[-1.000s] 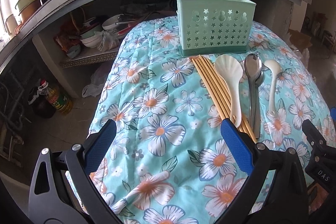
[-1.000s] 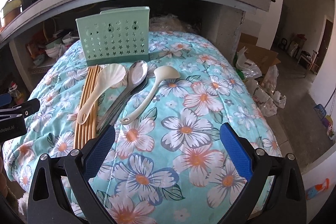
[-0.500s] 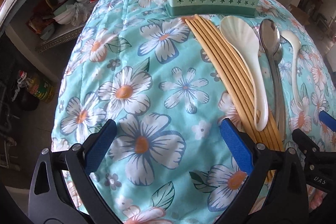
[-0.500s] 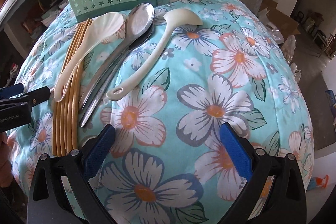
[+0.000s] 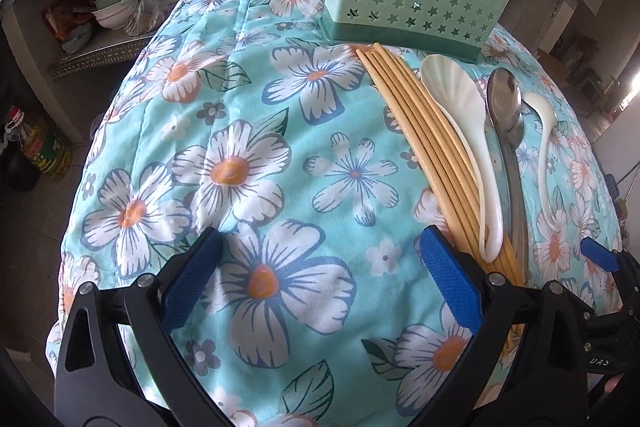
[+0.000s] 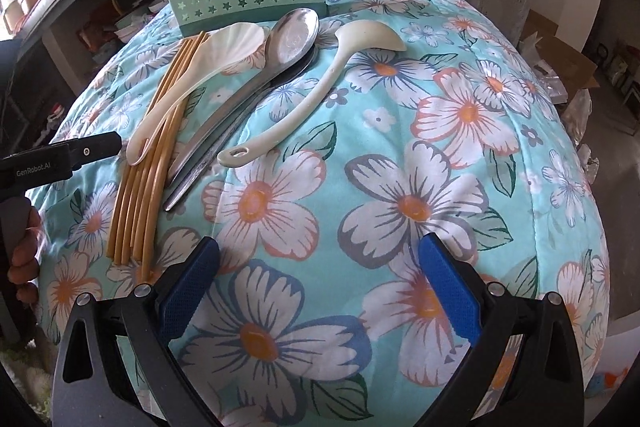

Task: Organize utensils
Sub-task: 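Move the left gripper down to the white rice paddle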

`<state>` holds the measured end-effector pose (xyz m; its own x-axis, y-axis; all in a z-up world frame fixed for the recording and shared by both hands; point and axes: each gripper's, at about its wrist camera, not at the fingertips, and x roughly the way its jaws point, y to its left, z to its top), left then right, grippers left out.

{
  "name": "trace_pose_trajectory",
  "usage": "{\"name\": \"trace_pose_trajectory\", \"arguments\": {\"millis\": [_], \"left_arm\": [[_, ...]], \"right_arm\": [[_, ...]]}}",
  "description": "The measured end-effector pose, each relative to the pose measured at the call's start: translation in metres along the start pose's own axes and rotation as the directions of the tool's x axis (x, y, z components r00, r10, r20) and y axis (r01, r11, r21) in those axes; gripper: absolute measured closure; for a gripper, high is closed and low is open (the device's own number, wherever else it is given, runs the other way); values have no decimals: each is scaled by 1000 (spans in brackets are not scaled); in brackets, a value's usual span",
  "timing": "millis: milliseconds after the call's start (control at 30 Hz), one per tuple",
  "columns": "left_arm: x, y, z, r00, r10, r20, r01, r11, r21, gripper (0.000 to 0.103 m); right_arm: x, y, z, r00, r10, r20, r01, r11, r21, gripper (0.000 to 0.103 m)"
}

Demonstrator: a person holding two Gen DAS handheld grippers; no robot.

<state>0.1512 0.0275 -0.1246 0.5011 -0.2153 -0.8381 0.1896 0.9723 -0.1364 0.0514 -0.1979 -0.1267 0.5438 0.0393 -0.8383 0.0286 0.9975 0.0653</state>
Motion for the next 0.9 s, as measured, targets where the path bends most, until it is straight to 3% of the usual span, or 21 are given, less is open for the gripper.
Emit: {"name": "trace_pose_trajectory", "arguments": {"millis": [200,300,400,500,700,900], "left_arm": [[0,-2,1,1000,5,-15,-5,1000,13,7],[0,-4,2,1000,19,-23,-18,1000,20,7],[-4,0,8,1000,-18,-26,17,1000,-14,7],[-20,5,21,996,-79,40,80,996,-27,7],[-44,-17,65,969,-176,174,165,983,78,7],[-32,-61,102,955,-235,183,189,953,237,7]], "right_arm": [[-5,-11,10,998,67,0,-67,996,56,6],[-10,-17,25,994,92,60,-97,991,89,6],[-12,-23,44,986,112,126,-126,986,109,6],[-7,-28,63,975,158,158,-179,976,123,6],[7,-40,86,957,217,190,-247,958,149,11],[26,-60,90,947,267,176,-304,924,233,21]]}}
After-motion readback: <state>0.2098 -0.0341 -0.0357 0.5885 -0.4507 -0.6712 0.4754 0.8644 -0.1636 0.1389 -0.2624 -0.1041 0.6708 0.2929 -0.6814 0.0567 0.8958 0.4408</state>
